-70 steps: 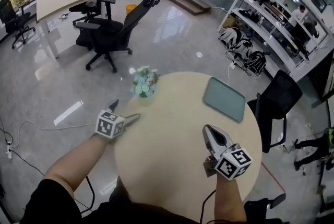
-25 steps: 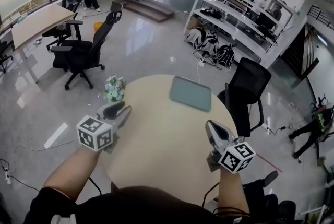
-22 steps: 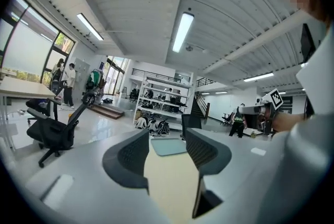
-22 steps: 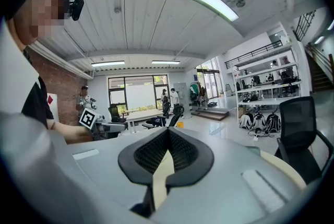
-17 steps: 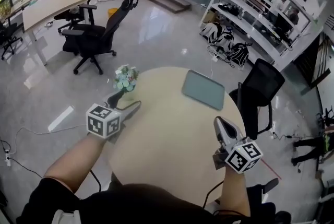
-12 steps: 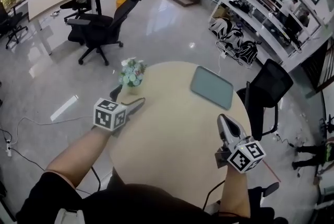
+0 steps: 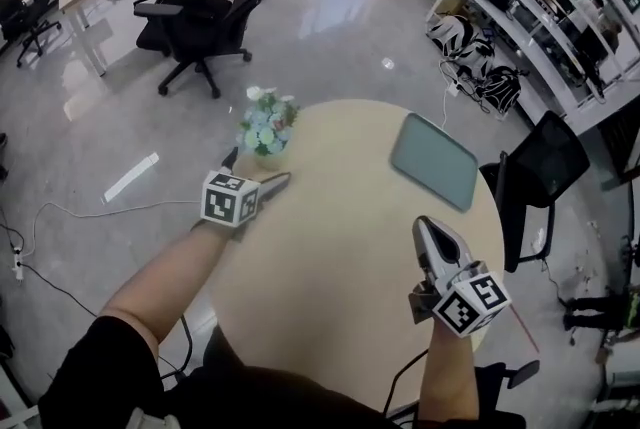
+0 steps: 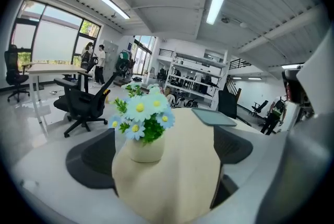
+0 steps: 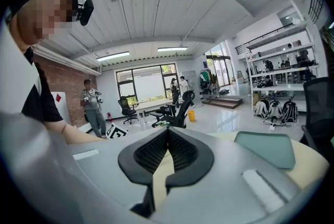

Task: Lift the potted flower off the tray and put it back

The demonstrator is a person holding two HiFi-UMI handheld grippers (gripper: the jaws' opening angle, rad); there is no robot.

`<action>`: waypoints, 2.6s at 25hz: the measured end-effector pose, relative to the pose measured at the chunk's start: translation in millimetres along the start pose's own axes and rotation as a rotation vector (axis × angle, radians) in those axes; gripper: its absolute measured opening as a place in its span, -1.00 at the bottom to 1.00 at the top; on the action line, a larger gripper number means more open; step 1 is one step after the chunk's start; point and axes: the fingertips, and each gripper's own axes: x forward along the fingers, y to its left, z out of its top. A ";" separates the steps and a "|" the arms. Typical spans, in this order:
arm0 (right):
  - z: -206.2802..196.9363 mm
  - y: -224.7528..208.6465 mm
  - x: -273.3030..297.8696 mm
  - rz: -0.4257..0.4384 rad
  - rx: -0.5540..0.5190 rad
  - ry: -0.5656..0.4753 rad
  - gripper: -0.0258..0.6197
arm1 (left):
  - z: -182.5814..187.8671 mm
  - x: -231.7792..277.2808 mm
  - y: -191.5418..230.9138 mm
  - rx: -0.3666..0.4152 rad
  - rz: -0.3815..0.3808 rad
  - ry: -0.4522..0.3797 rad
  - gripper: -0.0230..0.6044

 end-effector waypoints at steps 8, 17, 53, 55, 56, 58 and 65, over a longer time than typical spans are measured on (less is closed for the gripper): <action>-31.0 -19.8 36.9 0.007 0.003 0.030 -0.88 | -26.7 63.5 31.3 0.044 0.042 0.015 0.94; -50.6 -38.1 57.2 0.015 0.025 0.043 -0.88 | -33.8 110.4 37.3 0.075 0.080 0.026 0.94; -40.8 -171.7 -7.2 -0.170 -0.005 -0.033 -0.88 | 97.6 211.9 -102.2 0.296 -0.089 -0.034 0.78; -37.6 -189.7 -22.7 -0.198 -0.014 -0.045 -0.88 | 112.5 225.3 -134.5 0.327 -0.114 -0.040 0.78; -36.3 -198.5 -31.3 -0.212 -0.017 -0.049 -0.88 | 119.2 232.2 -151.8 0.341 -0.128 -0.042 0.78; -35.3 -215.2 -50.7 -0.235 -0.021 -0.055 -0.88 | 127.5 245.8 -187.3 0.359 -0.165 -0.044 0.78; -51.5 -273.0 -128.4 -0.337 -0.019 -0.062 -0.88 | 125.2 306.8 -293.7 0.390 -0.275 -0.017 0.78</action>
